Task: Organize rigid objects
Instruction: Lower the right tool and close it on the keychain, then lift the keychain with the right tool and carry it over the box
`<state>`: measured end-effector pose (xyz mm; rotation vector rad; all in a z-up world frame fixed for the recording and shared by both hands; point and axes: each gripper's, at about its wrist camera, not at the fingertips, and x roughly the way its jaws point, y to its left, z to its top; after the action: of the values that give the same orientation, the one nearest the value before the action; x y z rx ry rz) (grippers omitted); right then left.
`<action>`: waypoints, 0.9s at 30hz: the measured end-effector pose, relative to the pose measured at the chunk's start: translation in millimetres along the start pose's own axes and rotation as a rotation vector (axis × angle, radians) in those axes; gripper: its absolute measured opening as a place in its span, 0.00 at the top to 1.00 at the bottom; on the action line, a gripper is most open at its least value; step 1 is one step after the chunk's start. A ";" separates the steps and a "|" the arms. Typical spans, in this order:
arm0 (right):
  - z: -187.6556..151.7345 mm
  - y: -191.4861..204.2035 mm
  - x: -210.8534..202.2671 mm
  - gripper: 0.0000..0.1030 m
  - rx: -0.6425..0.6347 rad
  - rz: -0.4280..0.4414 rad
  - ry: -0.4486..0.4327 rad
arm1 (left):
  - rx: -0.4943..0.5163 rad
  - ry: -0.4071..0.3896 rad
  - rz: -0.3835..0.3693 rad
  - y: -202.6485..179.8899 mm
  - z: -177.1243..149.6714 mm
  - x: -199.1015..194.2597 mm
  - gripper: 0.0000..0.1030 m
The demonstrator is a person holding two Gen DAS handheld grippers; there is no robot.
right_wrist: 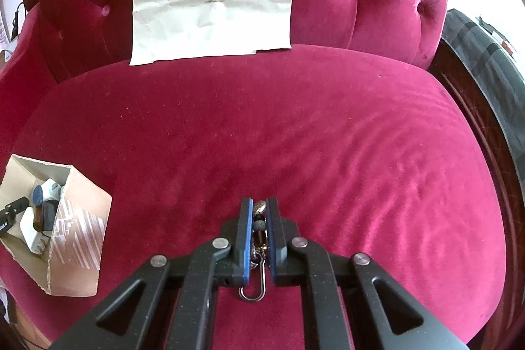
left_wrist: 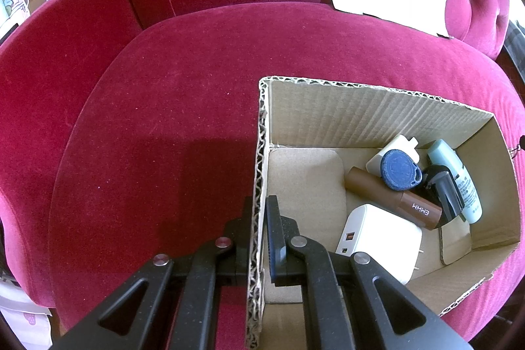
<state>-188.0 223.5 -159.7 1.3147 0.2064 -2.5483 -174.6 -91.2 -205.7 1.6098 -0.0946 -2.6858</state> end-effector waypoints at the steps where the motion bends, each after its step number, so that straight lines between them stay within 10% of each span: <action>1: 0.4 -0.6 -1.6 0.94 0.005 0.006 -0.001 | 0.000 0.000 0.000 -1.0 0.7 0.4 0.94; 27: 33.8 29.5 -64.8 0.94 -0.041 0.054 -0.124 | 0.001 0.000 0.003 4.1 -1.6 -2.7 0.94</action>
<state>-169.6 198.0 -87.5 1.1281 0.1948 -2.5547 -172.1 -95.3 -203.8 1.6088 -0.0989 -2.6841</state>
